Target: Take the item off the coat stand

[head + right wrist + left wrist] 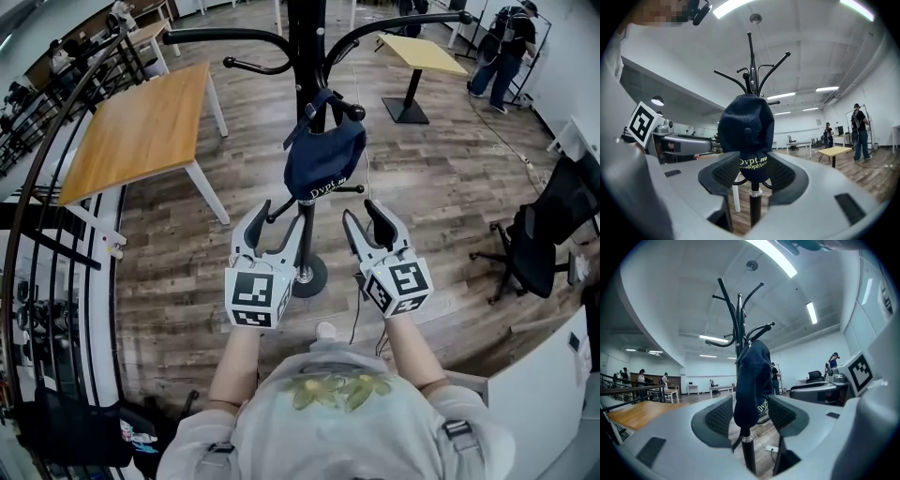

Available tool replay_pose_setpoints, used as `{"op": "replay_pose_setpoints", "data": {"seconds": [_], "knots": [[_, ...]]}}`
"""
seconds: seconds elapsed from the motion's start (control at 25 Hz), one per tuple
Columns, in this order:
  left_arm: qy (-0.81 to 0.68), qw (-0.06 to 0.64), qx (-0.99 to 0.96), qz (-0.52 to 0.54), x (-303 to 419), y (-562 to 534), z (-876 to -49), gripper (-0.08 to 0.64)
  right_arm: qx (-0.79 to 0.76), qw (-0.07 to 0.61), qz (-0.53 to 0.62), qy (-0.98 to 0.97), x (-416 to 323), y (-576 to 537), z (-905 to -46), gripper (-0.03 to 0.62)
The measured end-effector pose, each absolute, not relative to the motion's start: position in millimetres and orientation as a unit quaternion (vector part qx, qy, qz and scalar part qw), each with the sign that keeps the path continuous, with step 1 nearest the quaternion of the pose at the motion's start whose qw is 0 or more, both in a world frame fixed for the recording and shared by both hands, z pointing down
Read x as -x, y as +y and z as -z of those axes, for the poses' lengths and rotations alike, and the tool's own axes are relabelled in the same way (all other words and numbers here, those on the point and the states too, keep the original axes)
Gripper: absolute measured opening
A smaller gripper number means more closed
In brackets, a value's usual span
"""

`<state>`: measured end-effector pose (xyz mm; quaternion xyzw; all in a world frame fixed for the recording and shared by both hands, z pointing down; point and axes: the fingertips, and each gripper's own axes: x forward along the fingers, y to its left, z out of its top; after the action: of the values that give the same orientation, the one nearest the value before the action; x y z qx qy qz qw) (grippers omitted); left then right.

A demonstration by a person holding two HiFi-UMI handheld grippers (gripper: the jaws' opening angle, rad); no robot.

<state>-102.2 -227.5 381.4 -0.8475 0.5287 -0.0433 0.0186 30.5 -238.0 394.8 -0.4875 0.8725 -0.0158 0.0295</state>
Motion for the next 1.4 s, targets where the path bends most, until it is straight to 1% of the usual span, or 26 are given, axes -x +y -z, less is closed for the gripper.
{"op": "replay_pose_setpoints", "data": {"seconds": [0.24, 0.52, 0.88, 0.96, 1.0, 1.12, 1.2, 1.28, 1.4], "knots": [[0.530, 0.013, 0.847, 0.044, 97, -248, -380, 0.238, 0.479, 0.023, 0.018, 0.877, -27, -263, -393, 0.184], [0.524, 0.013, 0.850, 0.055, 85, -264, -382, 0.238, 0.479, 0.021, 0.018, 0.878, -29, -288, -388, 0.184], [0.537, 0.008, 0.841, 0.061, 87, -279, -379, 0.238, 0.467, 0.022, 0.050, 0.882, -24, -317, -393, 0.184], [0.541, 0.008, 0.839, 0.063, 88, -281, -380, 0.224, 0.459, 0.021, 0.053, 0.886, -21, -320, -393, 0.183], [0.543, 0.008, 0.837, 0.066, 89, -281, -380, 0.198, 0.456, 0.021, 0.054, 0.888, -19, -321, -393, 0.179], [0.552, 0.007, 0.831, 0.069, 91, -284, -382, 0.164, 0.450, 0.021, 0.055, 0.891, -16, -323, -393, 0.144], [0.556, 0.008, 0.829, 0.064, 93, -286, -381, 0.133, 0.452, 0.020, 0.052, 0.891, -16, -324, -394, 0.085], [0.557, 0.004, 0.829, 0.059, 94, -288, -381, 0.126, 0.455, 0.019, 0.047, 0.889, -18, -324, -395, 0.044], [0.556, 0.000, 0.829, 0.057, 94, -289, -382, 0.123, 0.455, 0.018, 0.042, 0.889, -20, -323, -395, 0.038]]}}
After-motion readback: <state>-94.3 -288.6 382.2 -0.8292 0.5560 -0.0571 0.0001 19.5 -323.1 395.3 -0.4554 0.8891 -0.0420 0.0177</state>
